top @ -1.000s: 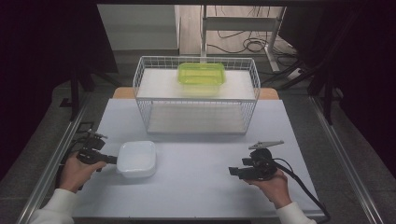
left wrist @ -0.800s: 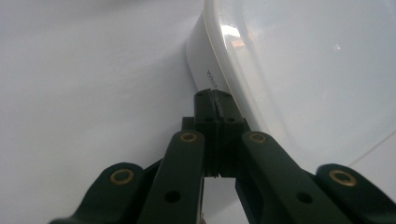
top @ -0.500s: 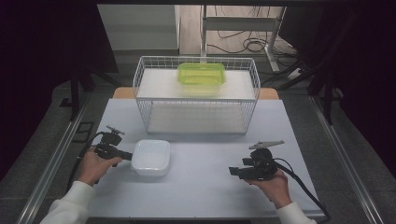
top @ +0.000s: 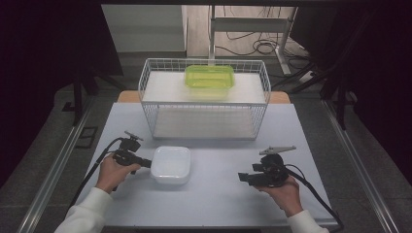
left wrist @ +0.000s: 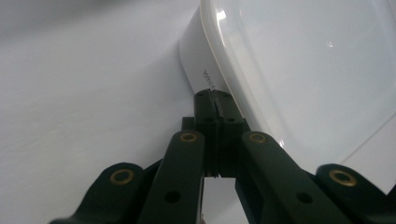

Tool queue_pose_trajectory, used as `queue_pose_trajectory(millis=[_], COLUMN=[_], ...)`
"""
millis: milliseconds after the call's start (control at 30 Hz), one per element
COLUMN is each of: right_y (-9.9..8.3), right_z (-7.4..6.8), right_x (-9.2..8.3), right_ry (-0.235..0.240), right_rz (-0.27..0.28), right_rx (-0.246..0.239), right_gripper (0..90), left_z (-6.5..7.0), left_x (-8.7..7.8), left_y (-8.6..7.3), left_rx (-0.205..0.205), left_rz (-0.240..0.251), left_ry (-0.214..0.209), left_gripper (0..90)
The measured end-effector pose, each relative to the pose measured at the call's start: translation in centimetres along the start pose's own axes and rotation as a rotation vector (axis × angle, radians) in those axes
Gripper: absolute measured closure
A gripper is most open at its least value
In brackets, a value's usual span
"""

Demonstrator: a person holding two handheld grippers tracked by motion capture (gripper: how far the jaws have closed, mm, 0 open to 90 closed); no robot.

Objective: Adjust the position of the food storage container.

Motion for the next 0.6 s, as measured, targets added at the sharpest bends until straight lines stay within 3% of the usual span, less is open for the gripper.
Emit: queue_pose_trajectory(millis=[600], right_y=[-0.2], right_z=[0.2], right_x=[0.2], right_ry=[-0.003], right_rz=[-0.016], right_rx=[-0.002], right_gripper=[26.0], left_z=[3.6], left_x=[1.7], left_y=[1.4], left_rx=[0.049], left_rz=[-0.007], left_ry=[-0.074], left_gripper=[89.6])
Point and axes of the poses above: each handheld gripper's, and its own axes: x roughly forward along the jaws, y roughly out of its top, z roughly to its right, the point moved 3 cm from there along x, roughly forward along the jaws, and after that the axes turned 9 degrees about y, right-handed, at the moved point
